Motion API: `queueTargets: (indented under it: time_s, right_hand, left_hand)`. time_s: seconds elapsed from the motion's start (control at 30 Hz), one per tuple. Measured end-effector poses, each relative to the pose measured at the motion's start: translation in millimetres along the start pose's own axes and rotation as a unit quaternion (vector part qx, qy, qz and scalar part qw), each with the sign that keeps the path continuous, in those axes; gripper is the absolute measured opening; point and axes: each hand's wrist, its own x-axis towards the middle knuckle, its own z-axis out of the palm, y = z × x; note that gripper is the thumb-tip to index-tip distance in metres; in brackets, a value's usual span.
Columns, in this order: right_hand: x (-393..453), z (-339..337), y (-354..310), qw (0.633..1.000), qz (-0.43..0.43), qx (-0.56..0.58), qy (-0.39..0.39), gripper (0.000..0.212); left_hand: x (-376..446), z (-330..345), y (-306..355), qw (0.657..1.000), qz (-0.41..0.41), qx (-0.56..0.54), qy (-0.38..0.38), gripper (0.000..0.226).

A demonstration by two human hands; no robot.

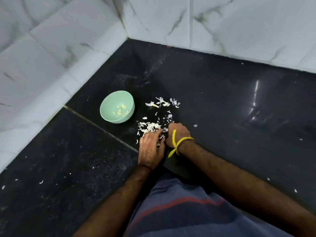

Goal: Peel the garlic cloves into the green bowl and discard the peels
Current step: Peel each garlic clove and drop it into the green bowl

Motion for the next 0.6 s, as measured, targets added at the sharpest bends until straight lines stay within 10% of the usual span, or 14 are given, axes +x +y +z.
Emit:
queueTargets:
  time_s: [0.2,0.4,0.6]
  right_hand:
    - [5,-24,42,0.876,0.102,0.459,-0.11,0.018]
    - [-6,-15,56,0.775,0.097,0.605,-0.151,0.002]
    - [-1,-7,55,0.772,0.067,0.618,-0.132,0.002]
  left_hand:
    - [11,0,0,0.995,0.049,-0.079,0.024,0.026]
    - [21,-3,13,0.986,0.05,-0.156,0.015,0.011]
    - [23,-3,9,0.98,-0.014,-0.2,-0.004,0.006]
